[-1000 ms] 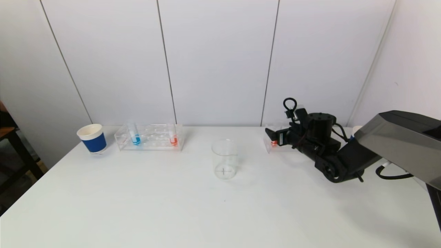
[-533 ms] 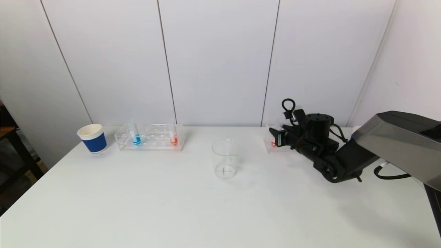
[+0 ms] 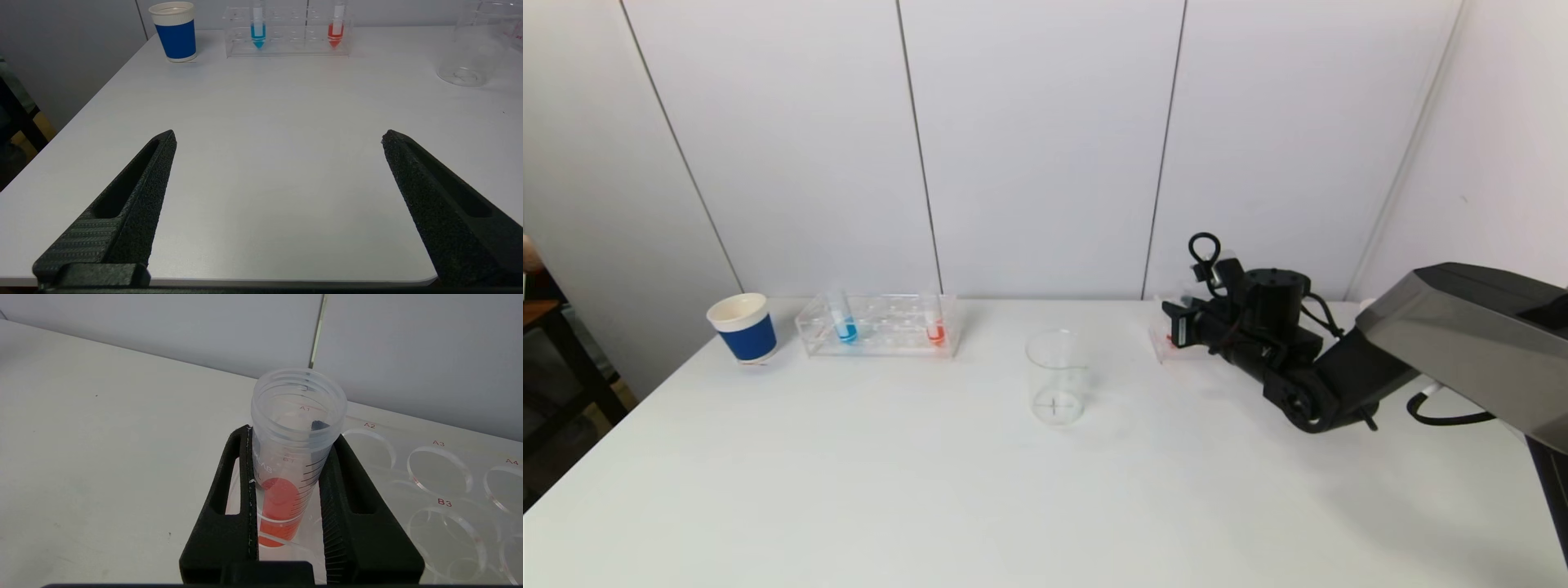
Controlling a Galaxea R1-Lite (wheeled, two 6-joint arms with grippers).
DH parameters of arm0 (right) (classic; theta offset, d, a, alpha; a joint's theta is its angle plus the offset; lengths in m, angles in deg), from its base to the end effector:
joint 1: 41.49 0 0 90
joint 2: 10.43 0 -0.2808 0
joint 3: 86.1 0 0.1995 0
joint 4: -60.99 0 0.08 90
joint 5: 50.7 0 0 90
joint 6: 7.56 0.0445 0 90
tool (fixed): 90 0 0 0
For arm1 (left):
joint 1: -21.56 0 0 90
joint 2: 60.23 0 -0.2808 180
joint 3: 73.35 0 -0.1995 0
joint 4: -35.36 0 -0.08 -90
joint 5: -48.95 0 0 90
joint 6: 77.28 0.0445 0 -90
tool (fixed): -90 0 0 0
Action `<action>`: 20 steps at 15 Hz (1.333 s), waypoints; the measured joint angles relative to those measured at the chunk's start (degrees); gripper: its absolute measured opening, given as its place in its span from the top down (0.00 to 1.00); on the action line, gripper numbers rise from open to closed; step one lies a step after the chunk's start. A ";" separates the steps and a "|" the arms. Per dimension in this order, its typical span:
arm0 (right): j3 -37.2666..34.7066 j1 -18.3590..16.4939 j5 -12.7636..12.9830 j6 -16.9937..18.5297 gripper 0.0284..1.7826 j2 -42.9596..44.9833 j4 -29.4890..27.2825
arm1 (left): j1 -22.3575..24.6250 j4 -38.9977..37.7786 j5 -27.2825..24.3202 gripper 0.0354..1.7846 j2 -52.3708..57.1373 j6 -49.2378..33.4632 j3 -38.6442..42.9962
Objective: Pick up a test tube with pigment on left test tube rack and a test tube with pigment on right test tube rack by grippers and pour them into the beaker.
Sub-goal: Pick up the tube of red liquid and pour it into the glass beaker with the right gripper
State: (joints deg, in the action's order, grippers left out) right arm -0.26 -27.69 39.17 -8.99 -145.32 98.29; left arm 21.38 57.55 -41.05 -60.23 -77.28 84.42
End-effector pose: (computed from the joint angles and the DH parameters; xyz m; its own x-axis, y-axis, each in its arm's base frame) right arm 0.4378 0.1076 0.0229 0.9502 0.2357 -0.2036 -0.2456 0.9691 -0.0240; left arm 0.0284 -0.0001 0.0756 1.0000 -0.0031 0.0007 0.0031 1.0000 0.0000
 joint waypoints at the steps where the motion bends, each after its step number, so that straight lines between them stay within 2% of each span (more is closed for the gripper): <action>1: 0.00 -0.02 0.02 0.00 0.73 0.00 0.01 | 0.00 -0.02 -0.02 0.01 0.00 0.00 0.00; 20: -0.55 0.22 0.21 0.06 0.73 3.72 0.17 | 0.00 0.00 -0.05 0.01 0.00 0.00 0.00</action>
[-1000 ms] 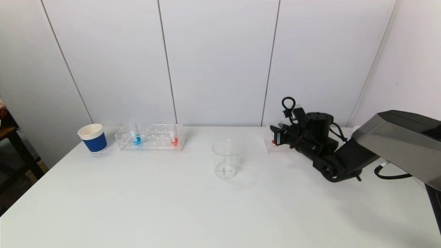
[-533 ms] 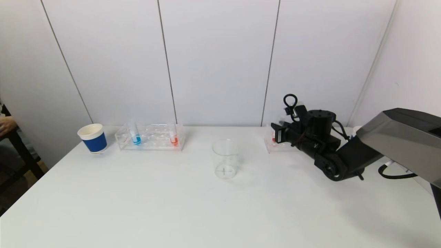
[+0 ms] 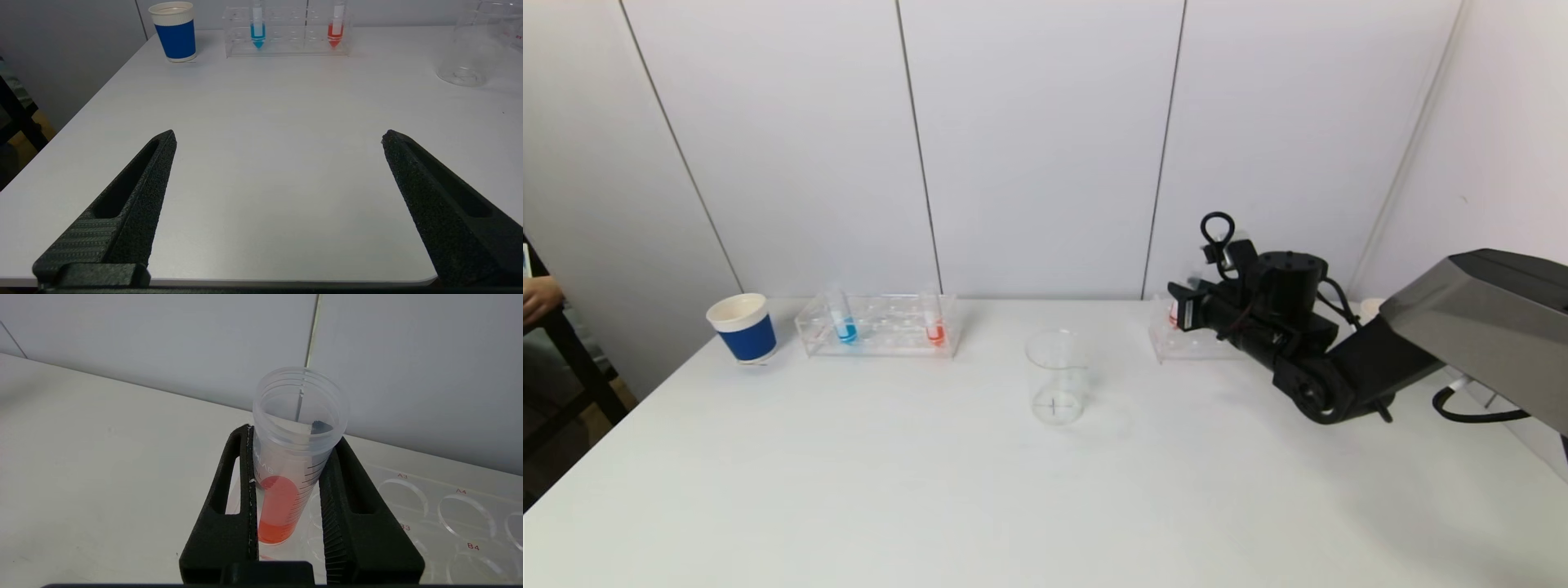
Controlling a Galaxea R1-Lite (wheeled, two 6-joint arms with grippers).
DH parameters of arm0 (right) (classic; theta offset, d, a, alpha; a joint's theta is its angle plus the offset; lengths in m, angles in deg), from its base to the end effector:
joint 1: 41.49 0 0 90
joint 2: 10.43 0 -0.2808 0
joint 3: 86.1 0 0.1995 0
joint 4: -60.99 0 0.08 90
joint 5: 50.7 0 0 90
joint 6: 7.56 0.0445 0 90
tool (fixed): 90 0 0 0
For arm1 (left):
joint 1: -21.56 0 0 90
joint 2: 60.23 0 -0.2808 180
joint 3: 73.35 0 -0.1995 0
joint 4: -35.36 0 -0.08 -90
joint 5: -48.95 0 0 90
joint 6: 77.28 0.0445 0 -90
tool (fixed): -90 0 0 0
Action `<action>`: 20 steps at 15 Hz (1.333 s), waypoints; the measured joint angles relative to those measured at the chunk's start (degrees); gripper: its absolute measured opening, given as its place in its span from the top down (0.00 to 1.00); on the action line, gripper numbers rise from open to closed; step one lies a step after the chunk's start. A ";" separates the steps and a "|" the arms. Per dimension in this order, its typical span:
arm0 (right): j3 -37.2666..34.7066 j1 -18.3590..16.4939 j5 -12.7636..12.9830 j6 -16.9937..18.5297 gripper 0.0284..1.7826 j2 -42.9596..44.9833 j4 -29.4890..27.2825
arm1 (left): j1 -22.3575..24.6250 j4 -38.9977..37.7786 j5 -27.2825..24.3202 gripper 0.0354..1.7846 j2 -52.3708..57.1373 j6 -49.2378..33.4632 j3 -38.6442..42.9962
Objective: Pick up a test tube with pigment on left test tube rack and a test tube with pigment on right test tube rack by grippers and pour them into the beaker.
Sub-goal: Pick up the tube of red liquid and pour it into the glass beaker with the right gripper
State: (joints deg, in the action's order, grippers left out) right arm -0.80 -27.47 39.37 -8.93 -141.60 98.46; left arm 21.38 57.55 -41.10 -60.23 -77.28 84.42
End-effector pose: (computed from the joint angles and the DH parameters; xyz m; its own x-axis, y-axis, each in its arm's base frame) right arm 0.4336 0.1082 0.0500 0.9601 0.2385 -0.1461 -0.2444 0.9694 -0.0238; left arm 0.0284 -0.0001 0.0756 1.0000 -0.0040 0.0007 0.0040 1.0000 0.0000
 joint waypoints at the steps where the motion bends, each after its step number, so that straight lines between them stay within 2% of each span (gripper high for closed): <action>1: -0.02 -0.10 -0.02 0.02 0.73 0.27 0.00 | 0.00 -0.02 0.02 0.01 0.00 0.00 0.00; 11: -0.68 -0.24 0.15 -0.15 0.73 3.77 -0.24 | 0.00 -0.06 0.00 0.01 0.00 0.00 0.00; 20: -3.97 -0.71 -0.07 0.00 0.73 11.72 -1.57 | 0.00 -0.02 0.00 0.01 0.00 0.00 0.00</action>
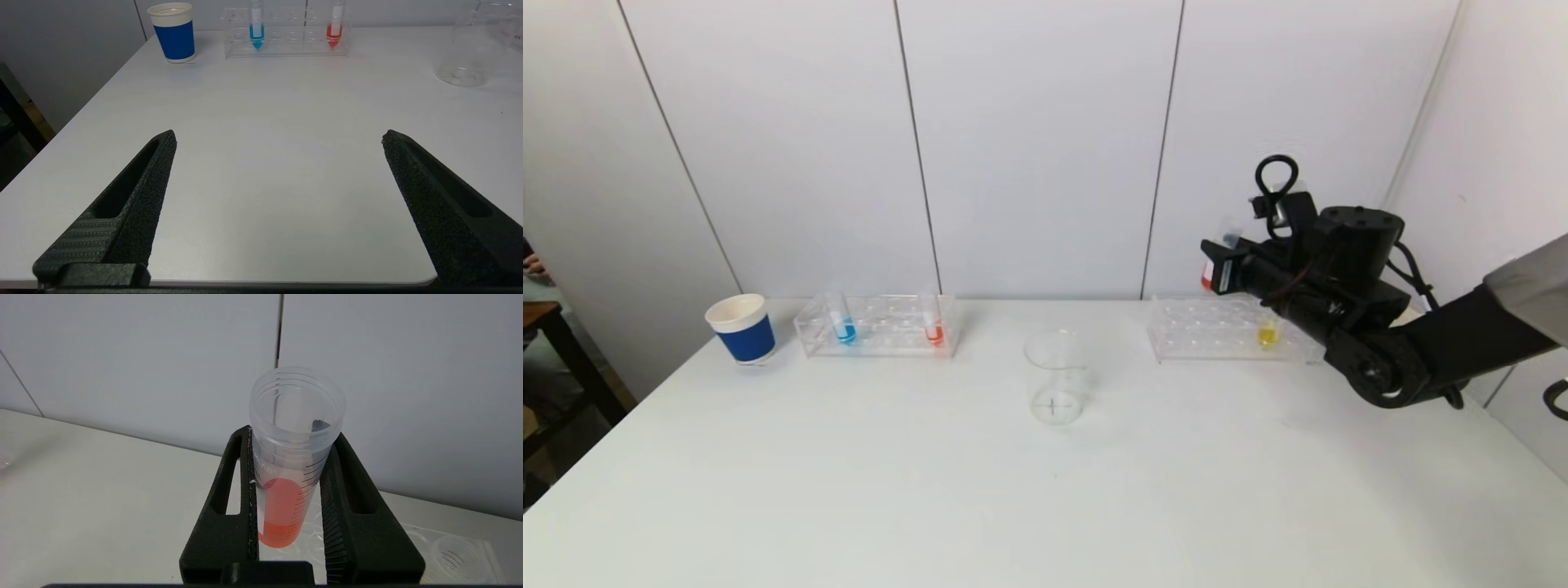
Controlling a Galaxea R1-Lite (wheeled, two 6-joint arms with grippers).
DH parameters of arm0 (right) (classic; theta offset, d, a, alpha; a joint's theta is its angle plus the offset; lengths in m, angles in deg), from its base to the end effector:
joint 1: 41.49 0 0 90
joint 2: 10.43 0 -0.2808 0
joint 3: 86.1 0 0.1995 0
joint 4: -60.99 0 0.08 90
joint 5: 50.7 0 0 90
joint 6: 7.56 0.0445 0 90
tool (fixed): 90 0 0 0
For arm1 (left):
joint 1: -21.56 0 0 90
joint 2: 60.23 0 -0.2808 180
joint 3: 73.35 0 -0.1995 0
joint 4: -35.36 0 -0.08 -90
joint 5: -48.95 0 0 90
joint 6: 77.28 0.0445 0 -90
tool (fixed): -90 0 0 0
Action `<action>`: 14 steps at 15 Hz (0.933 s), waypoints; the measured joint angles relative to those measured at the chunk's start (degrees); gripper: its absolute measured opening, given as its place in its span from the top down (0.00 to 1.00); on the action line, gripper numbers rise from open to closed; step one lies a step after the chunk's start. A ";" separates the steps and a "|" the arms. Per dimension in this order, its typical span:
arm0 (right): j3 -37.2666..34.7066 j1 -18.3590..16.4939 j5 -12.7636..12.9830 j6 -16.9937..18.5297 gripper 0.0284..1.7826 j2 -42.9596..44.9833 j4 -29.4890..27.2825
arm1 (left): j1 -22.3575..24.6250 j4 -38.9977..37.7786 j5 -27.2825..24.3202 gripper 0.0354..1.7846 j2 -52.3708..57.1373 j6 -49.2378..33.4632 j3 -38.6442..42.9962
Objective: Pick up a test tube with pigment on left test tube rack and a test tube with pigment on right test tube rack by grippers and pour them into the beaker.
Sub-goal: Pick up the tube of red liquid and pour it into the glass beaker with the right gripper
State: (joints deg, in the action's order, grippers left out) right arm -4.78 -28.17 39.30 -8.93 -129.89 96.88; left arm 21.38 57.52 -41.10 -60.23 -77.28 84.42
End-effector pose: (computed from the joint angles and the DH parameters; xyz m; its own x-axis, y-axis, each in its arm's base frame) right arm 0.4081 0.0966 0.1164 0.9723 0.2302 -0.0393 -0.2312 0.9726 -0.0239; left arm 0.0284 -0.0001 0.0756 1.0000 -0.0040 0.0012 0.0040 1.0000 0.0000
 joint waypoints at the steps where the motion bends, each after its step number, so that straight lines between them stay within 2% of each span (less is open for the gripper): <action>1: -0.20 -0.01 -0.11 0.10 0.73 1.23 -1.21 | 0.00 -0.02 0.05 0.01 0.00 0.00 0.00; 9: -0.77 -0.26 -0.05 0.10 0.73 10.80 -9.51 | 0.00 0.00 0.02 0.01 0.00 0.02 0.00; 14: -2.89 -0.09 -0.10 -0.30 0.73 16.75 -12.62 | 0.00 -0.02 0.05 0.01 0.00 0.00 0.00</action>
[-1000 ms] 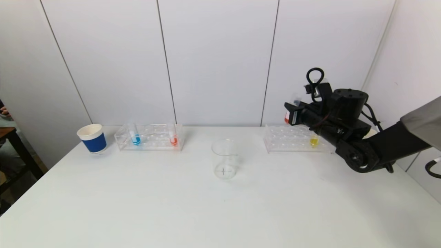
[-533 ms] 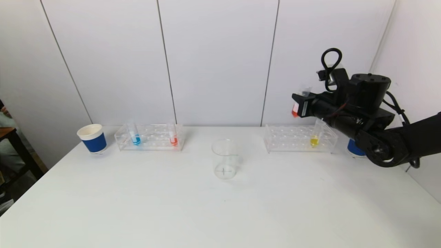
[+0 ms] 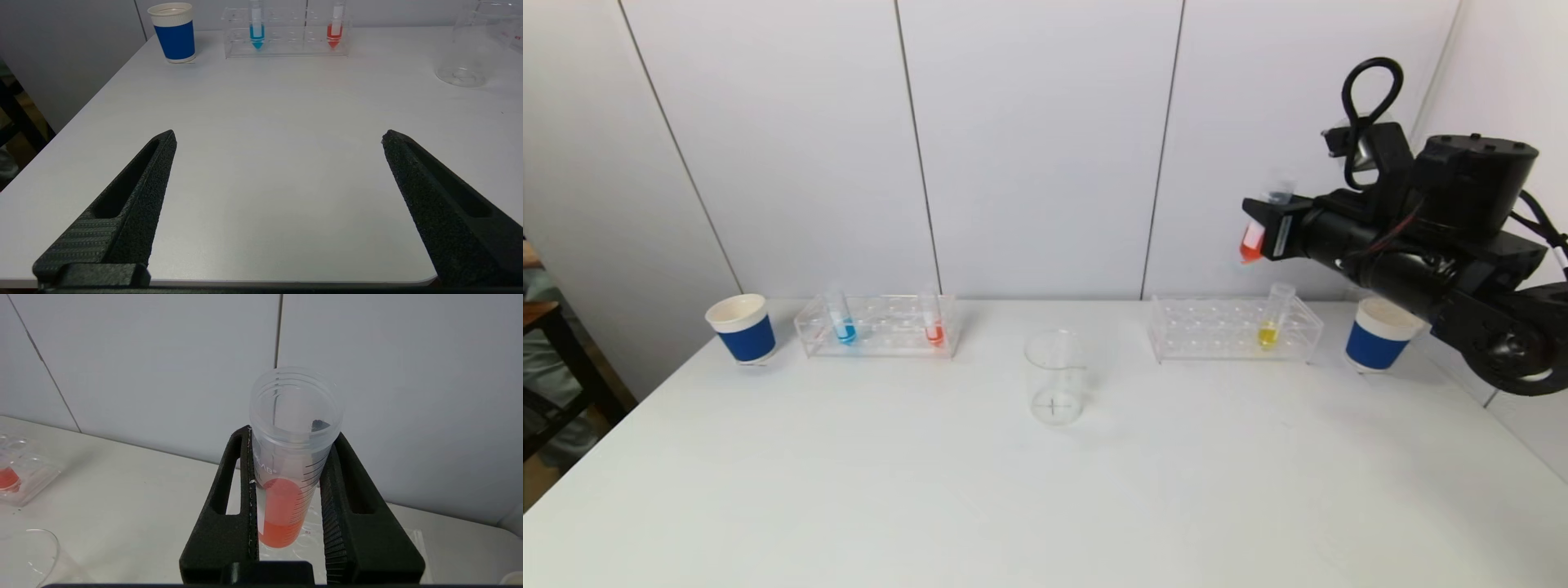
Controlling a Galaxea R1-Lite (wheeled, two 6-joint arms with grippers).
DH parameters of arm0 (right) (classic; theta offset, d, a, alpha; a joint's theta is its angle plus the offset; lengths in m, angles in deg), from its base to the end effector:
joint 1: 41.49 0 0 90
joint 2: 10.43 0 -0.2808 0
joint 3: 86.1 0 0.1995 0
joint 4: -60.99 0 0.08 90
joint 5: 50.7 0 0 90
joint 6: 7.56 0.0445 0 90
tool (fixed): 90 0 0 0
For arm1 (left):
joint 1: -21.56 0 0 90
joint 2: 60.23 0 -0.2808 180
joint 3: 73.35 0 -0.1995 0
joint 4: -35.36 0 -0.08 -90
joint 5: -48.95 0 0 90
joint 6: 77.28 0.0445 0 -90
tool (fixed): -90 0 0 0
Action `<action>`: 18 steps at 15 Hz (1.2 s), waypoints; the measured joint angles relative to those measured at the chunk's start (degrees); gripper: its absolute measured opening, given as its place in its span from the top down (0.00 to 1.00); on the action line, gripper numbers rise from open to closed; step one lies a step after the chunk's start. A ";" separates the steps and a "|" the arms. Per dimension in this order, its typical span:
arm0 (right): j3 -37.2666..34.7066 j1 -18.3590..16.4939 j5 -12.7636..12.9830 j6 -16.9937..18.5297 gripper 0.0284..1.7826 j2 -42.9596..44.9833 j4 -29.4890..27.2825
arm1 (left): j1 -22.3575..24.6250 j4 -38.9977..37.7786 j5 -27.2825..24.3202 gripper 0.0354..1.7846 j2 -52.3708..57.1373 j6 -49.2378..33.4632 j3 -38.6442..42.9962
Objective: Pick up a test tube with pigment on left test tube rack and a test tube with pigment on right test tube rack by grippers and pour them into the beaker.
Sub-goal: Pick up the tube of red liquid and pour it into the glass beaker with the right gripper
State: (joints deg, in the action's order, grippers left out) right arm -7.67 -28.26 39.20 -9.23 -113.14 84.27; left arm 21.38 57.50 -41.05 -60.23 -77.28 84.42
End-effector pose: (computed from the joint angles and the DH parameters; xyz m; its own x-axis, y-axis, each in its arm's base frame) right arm 0.3583 0.0843 0.1897 0.9729 0.2305 -0.0175 -0.2310 0.9725 -0.0291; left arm 0.0284 -0.0001 0.0757 1.0000 -0.0031 0.0016 0.0031 1.0000 0.0000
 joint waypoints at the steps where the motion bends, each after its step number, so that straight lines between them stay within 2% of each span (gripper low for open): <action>1: -0.39 0.02 -0.01 -0.06 0.73 1.19 -0.85 | 0.00 0.02 0.00 0.01 0.00 0.02 0.00; 8: -0.50 0.79 -0.69 -1.05 0.73 8.66 -10.56 | 0.00 0.02 0.00 0.01 0.00 0.00 0.00; 10: 0.05 1.33 -0.83 -2.54 0.73 9.92 -12.96 | 0.00 0.02 0.00 0.01 0.00 0.00 0.00; 12: 0.24 1.99 -1.27 -5.46 0.73 10.64 -13.81 | 0.00 0.00 -0.02 0.01 0.00 0.00 0.00; 16: 1.46 4.24 -1.30 -6.77 0.73 10.98 -14.70 | 0.00 0.00 0.00 0.01 0.00 0.00 0.00; 18: 2.32 5.45 -1.35 -8.33 0.73 10.95 -17.23 | 0.00 0.05 -0.07 0.01 0.00 0.00 0.00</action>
State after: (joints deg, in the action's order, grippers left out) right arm -5.35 -22.81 37.85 -17.56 -102.19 67.04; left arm 21.38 57.55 -41.12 -60.23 -77.28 84.42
